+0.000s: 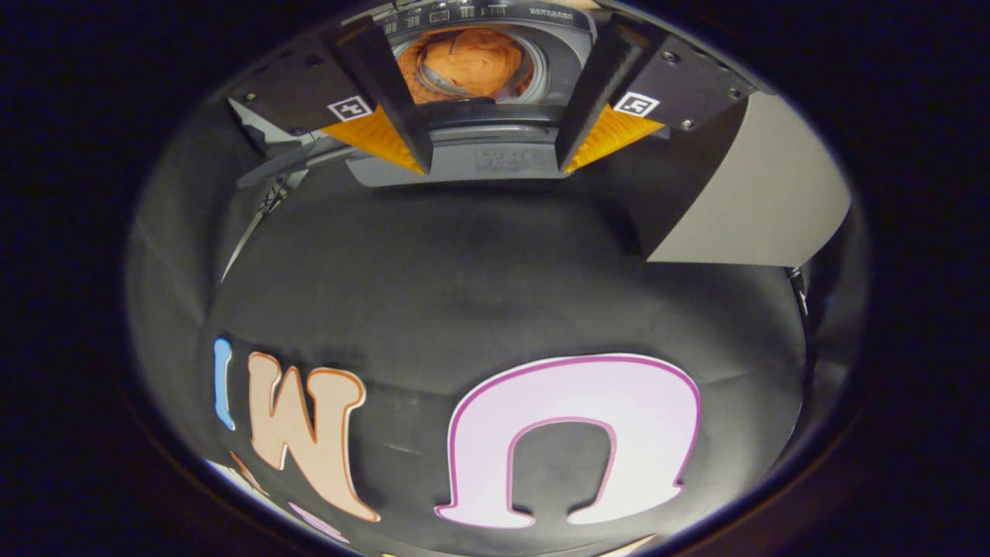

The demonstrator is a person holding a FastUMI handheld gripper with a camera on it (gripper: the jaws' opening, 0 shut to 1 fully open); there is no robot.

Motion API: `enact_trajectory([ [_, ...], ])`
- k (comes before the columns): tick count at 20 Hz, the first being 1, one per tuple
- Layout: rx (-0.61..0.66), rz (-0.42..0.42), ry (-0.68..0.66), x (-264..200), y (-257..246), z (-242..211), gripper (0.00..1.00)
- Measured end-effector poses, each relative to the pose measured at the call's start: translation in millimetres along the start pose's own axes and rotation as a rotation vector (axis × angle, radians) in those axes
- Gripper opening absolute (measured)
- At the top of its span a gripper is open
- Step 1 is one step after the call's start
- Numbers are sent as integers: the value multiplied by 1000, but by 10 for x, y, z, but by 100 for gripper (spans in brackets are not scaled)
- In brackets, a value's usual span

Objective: Put the clothes into the washing machine and then close the washing machine lid.

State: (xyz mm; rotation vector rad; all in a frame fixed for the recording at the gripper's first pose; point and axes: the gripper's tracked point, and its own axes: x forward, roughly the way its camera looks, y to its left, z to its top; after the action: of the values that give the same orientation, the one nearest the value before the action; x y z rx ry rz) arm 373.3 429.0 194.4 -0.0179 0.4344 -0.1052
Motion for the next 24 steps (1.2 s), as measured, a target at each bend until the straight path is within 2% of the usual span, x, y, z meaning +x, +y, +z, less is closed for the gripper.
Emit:
enact_trajectory([
  [5,88,-5,-54,-158,-200,-4,98],
  [15,65,-33,-154,-510,-505,140,97],
  [20,65,-46,-271,-773,-778,223,97],
  [24,79,-45,-423,-1099,-1034,365,96],
])
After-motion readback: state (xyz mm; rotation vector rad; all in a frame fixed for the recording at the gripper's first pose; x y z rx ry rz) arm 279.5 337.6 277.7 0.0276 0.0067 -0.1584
